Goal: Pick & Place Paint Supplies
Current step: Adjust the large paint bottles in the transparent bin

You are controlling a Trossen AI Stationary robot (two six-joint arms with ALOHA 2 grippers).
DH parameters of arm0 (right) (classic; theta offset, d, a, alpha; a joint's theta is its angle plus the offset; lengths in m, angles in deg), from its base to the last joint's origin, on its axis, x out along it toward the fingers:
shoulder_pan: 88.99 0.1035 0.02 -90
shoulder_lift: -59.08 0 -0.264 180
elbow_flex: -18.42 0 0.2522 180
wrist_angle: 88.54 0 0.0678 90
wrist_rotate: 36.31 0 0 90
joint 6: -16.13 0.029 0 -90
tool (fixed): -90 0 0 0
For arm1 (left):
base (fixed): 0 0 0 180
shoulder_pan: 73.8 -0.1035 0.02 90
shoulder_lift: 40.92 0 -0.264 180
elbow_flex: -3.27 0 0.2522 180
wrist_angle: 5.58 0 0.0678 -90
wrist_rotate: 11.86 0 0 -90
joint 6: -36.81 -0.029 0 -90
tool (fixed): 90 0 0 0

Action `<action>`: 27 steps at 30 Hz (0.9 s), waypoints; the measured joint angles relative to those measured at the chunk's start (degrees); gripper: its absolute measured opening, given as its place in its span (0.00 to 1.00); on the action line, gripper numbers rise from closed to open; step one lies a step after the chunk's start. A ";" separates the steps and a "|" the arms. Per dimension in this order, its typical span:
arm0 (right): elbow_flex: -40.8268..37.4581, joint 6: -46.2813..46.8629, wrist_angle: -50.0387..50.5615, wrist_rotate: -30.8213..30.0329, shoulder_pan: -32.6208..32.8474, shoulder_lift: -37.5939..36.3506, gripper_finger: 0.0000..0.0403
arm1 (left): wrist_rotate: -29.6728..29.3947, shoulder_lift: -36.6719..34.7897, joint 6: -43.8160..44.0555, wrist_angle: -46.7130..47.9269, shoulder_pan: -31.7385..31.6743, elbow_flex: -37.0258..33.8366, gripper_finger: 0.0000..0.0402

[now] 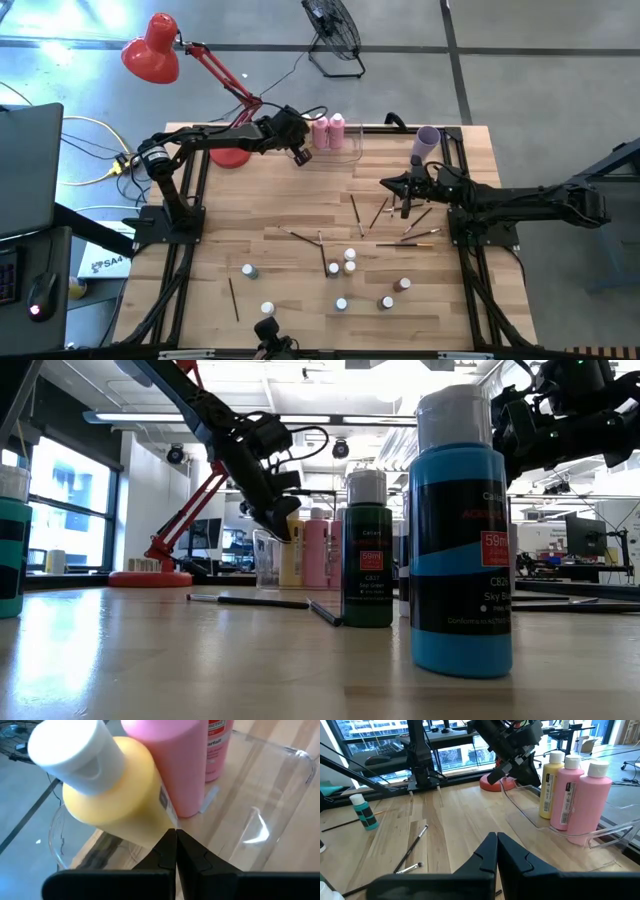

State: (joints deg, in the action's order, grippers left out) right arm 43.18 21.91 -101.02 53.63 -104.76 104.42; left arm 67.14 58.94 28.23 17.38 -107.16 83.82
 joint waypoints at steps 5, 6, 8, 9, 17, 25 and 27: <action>0.00 -0.02 0.00 0.31 0.02 0.00 0.01 | 0.00 0.00 -0.02 -0.68 0.00 0.00 0.00; 0.00 -0.02 0.00 0.33 0.02 0.00 0.00 | 0.00 0.00 0.00 -0.68 0.00 0.00 0.00; 0.00 -0.02 0.04 0.33 0.02 0.00 0.00 | -0.24 0.00 1.05 -0.27 0.00 0.00 0.00; 0.00 -0.02 0.14 0.33 0.02 -0.01 0.00 | -0.65 0.00 2.01 0.18 0.00 0.00 0.00; 0.00 -0.02 0.42 0.28 0.02 0.00 0.01 | -9.18 0.00 6.33 0.64 0.40 0.00 0.00; 0.00 -0.02 0.42 0.22 0.02 -0.01 0.00 | -13.78 0.00 7.48 0.11 1.19 0.00 0.00; 0.00 -0.02 0.42 0.22 0.00 0.00 0.00 | -13.84 0.00 7.56 -0.14 1.11 0.00 0.00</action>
State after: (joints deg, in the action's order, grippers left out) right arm 43.18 21.89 -100.60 53.85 -104.76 104.42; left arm 53.30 58.94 35.79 17.24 -106.05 83.82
